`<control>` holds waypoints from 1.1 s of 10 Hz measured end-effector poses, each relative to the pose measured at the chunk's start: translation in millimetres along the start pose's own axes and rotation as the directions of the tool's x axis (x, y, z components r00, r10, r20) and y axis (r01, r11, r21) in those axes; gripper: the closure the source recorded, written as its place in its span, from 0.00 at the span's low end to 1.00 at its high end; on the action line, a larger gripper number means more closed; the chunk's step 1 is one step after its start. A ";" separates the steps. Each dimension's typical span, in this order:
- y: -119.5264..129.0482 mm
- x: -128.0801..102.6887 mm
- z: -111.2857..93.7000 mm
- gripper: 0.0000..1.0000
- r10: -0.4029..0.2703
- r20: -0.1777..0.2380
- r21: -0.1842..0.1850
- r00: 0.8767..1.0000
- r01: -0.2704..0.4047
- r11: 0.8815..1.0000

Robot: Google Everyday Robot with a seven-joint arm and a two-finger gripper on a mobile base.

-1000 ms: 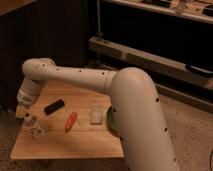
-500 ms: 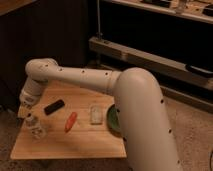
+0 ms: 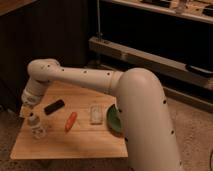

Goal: Knock the bottle over

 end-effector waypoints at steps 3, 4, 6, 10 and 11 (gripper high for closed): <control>-0.1 3.3 -2.1 0.98 0.003 0.001 0.003 1.000 -0.003 1.000; 0.3 4.3 -2.9 0.98 0.003 0.001 0.005 1.000 -0.003 1.000; 0.6 8.3 -5.0 0.98 0.007 0.003 0.008 1.000 -0.007 1.000; 2.5 14.1 -8.7 0.98 0.013 0.007 0.014 1.000 -0.013 1.000; 2.4 15.6 -9.5 0.98 0.015 0.009 0.016 1.000 -0.015 1.000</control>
